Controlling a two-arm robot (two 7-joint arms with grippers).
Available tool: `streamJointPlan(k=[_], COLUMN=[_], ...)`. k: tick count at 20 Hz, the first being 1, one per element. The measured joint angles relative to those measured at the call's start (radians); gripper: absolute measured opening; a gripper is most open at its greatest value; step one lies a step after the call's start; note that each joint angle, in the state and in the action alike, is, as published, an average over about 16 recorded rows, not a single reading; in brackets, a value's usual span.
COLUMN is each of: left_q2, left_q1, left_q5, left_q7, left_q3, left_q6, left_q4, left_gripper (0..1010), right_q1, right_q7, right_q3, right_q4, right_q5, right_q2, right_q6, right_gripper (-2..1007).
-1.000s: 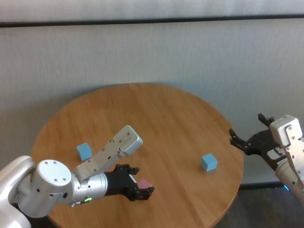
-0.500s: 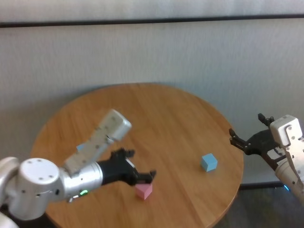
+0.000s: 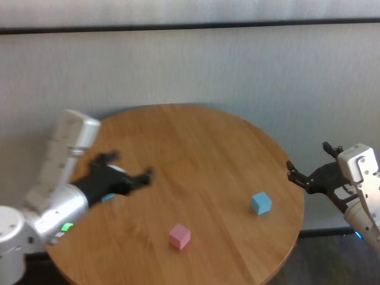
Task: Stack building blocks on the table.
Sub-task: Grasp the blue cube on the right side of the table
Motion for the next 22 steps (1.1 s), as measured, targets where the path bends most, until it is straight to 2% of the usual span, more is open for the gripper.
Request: streamJointPlan(k=[2, 5, 10, 14, 18, 22], left_q2=[-0.002, -0.005, -0.011, -0.013, -0.014, -0.014], left_q1=[0.027, 0.058, 0.090, 0.100, 0.101, 0.098], left_q5=[0.013, 0.050, 0.113, 0.144, 0.154, 0.145], left_q7=[0.059, 0.141, 0.239, 0.277, 0.281, 0.273], left_q3=[-0.037, -0.082, -0.130, -0.148, -0.150, -0.146], left_q6=[-0.014, -0.039, -0.070, -0.087, -0.095, -0.088], left_q4=[-0.016, -0.026, -0.024, -0.017, -0.011, -0.012], left_gripper=[999, 999, 999, 999, 999, 999], right_q1=[0.000, 0.000, 0.000, 0.000, -0.002, -0.008], right_q7=[0.000, 0.000, 0.000, 0.000, 0.006, 0.016], right_q3=[0.000, 0.000, 0.000, 0.000, 0.000, 0.001], right_q4=[0.000, 0.000, 0.000, 0.000, -0.007, -0.032], right_q5=[0.000, 0.000, 0.000, 0.000, 0.004, 0.024], right_q2=[0.000, 0.000, 0.000, 0.000, -0.001, -0.010], right_q6=[0.000, 0.000, 0.000, 0.000, 0.009, 0.057], right_gripper=[1005, 1005, 1005, 1005, 1005, 1005])
